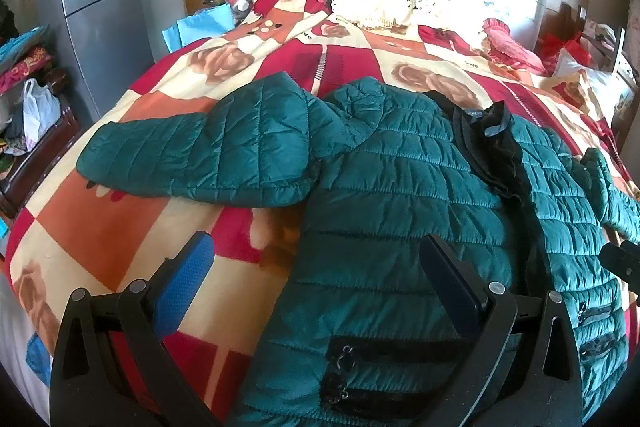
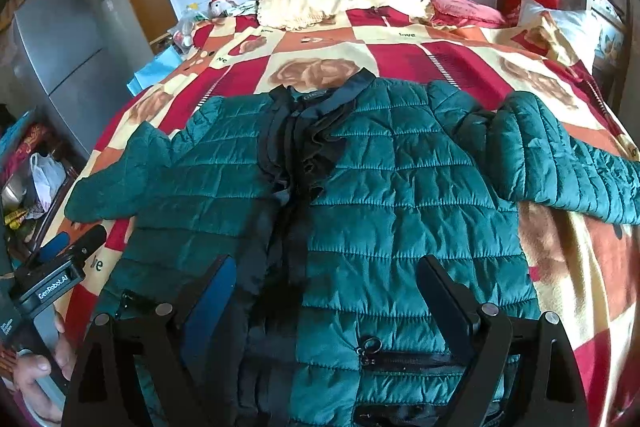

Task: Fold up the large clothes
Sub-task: 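Move both grippers over the teal jacket body toward its sleeves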

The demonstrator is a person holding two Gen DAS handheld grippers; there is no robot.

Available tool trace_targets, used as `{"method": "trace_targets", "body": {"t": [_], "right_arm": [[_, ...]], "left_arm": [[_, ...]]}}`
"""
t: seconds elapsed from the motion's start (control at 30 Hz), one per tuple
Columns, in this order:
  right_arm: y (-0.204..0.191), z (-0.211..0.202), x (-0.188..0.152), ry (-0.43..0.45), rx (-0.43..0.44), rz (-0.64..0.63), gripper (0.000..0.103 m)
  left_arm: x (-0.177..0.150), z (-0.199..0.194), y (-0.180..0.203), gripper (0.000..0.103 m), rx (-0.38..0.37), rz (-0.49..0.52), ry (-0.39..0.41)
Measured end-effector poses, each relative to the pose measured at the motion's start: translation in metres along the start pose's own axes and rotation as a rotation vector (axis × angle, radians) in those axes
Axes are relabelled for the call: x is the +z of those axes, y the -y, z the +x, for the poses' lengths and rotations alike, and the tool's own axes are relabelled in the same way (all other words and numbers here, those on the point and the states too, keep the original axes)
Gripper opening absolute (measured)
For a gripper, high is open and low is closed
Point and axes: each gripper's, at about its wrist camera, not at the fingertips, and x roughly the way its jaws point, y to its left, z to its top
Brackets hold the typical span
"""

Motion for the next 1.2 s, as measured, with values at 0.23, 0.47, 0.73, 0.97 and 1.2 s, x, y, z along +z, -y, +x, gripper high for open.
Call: {"method": "trace_targets", "body": {"t": [0.23,0.47,0.73,0.97,1.2], "right_arm": [[0.002,0.006,0.002,-0.025,-0.009,0.016,0.09],[0.0,0.011,0.005,-0.036,-0.007,0.028,0.09],[-0.004,0.022,0.009,-0.047,-0.006,0.032,0.09],[-0.003,0.033,0.014,-0.067,-0.01,0.048,0.09],[-0.008,0.042,0.018,-0.073,-0.024,0.032,0.09]], "left_arm": [[0.004,0.003,0.005,0.103,-0.007,0.009,-0.002],[0.006,0.012,0.009,0.103,-0.022,0.014,-0.017],[0.009,0.023,0.008,0.103,-0.01,0.024,-0.027],[0.016,0.033,-0.003,0.103,0.008,0.017,-0.03],[0.024,0.043,-0.025,0.103,0.037,-0.005,-0.036]]}}
